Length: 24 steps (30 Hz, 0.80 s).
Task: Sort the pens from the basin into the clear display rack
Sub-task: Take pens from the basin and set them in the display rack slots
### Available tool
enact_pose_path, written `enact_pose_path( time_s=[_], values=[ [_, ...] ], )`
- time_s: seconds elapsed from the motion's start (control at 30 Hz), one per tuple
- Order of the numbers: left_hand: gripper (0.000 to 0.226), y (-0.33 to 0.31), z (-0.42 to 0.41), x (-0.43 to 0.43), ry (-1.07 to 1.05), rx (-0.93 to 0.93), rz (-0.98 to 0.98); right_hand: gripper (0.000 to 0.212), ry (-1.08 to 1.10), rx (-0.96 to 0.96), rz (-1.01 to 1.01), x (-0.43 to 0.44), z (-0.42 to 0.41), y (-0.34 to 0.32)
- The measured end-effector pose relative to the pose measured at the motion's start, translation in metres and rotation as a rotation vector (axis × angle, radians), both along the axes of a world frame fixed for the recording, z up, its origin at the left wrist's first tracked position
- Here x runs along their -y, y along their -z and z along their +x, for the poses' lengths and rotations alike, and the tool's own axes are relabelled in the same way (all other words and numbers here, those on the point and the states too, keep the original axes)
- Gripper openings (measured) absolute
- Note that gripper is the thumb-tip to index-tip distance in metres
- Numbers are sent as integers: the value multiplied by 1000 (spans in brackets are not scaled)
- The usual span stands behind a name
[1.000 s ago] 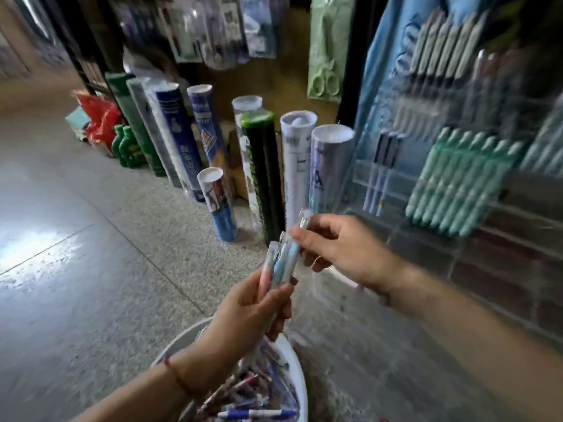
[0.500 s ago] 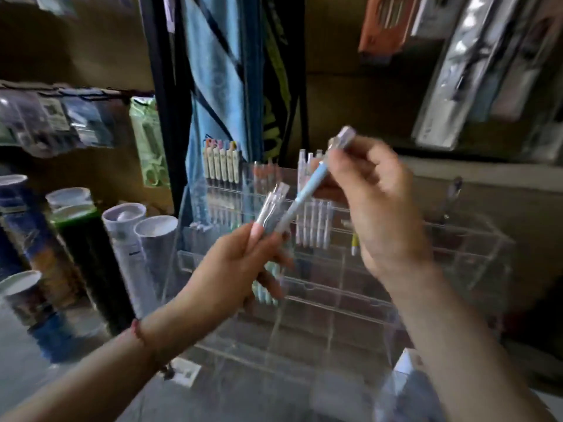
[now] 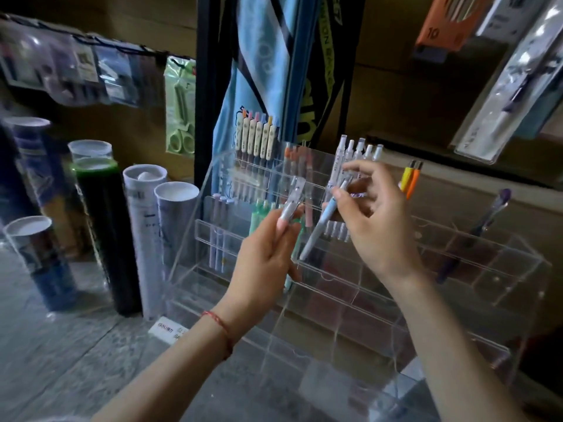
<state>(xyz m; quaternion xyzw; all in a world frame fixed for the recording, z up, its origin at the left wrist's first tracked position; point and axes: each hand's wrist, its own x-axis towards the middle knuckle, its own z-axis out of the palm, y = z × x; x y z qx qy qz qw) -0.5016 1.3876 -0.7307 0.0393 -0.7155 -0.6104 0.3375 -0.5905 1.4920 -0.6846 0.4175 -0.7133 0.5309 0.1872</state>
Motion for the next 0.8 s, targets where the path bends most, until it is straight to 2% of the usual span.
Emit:
enact_pose_path(
  time_s=[0.17,0.3,0.4,0.6,0.8],
  values=[
    [20,1,-2,4,40,-14,47,23,21,-42,29,-2,-3,1],
    [15,3,-2,7,49,9,26,22,51,-108,-21,-1,-1,1],
    [18,5,-3,10,54,16,20,24,53,-118,141,4,3,11],
    [17,5,-2,10,76,7,49,16,26,50,237,5,2,20],
    [15,3,-2,11,73,35,34,26,3,188,374,8,1,20]
  ],
)
